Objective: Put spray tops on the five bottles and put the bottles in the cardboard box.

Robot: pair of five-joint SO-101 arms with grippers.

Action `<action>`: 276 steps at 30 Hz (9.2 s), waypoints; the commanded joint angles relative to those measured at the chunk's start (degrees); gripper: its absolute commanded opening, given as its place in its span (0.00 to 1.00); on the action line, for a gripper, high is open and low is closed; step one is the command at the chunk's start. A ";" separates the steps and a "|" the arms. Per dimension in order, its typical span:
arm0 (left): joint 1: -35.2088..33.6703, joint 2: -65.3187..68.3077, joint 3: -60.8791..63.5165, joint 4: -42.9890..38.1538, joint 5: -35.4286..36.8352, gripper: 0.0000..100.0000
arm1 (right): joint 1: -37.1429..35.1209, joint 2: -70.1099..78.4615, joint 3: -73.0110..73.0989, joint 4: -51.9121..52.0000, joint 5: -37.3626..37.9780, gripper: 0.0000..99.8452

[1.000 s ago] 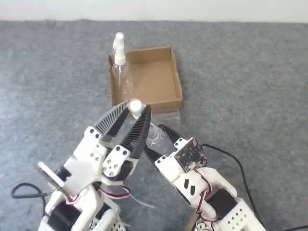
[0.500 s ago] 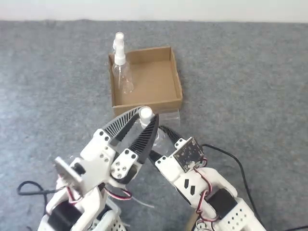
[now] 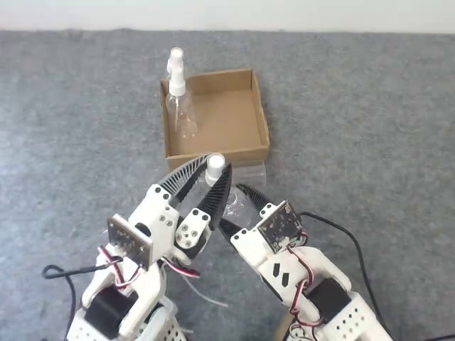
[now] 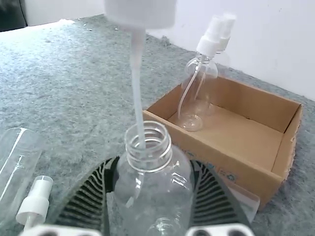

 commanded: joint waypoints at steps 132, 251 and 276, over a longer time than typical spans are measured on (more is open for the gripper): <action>-13.36 -0.97 -6.55 15.38 -1.76 0.07 | 15.16 -1.36 -0.53 -0.40 7.30 0.01; -48.26 -0.88 19.30 12.31 -15.12 0.01 | 16.84 87.96 -68.04 -35.21 7.38 0.01; -48.26 -0.88 19.30 12.40 -15.12 0.01 | 22.02 128.40 -97.14 -40.48 -2.29 0.01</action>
